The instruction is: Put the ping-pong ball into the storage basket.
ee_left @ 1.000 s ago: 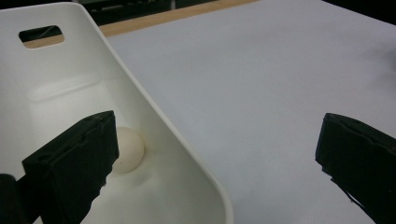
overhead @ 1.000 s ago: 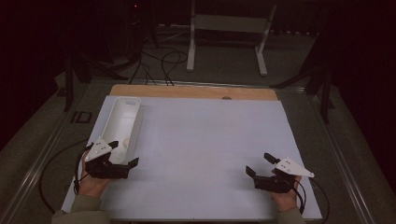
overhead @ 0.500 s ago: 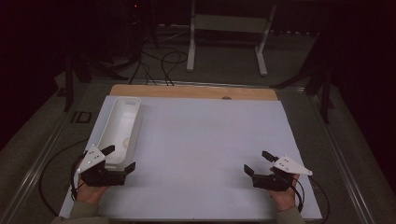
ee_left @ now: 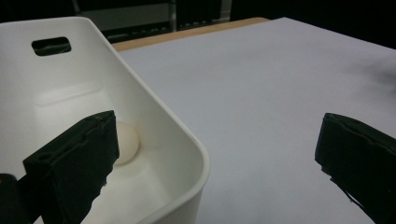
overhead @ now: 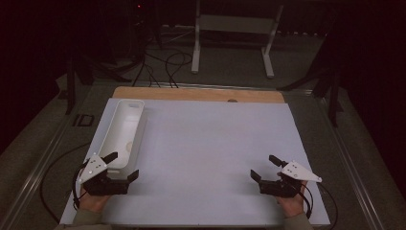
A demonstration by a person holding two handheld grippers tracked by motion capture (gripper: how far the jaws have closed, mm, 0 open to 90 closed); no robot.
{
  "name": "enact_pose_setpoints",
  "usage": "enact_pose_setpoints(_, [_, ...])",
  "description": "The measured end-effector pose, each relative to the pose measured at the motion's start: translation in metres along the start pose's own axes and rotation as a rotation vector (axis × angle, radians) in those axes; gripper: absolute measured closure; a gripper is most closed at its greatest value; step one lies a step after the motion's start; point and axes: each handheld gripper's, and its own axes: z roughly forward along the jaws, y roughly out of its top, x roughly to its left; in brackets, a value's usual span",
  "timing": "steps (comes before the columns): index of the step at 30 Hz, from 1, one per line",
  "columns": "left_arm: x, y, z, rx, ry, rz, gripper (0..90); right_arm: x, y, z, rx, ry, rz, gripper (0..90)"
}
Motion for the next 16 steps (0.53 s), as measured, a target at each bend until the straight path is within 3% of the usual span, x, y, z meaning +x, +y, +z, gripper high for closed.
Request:
enact_pose_setpoints(12, [0.0014, 0.0, -0.0009, -0.017, 0.018, -0.01, 0.3, 0.0032, -0.0024, -0.0051, -0.006, 0.002, 0.003, 6.9])
enact_pose_setpoints(16, [0.0011, 0.0014, -0.002, -0.028, 0.004, -0.019, 0.3, 0.003, -0.0029, -0.0049, -0.003, 0.005, 0.005, 6.9])
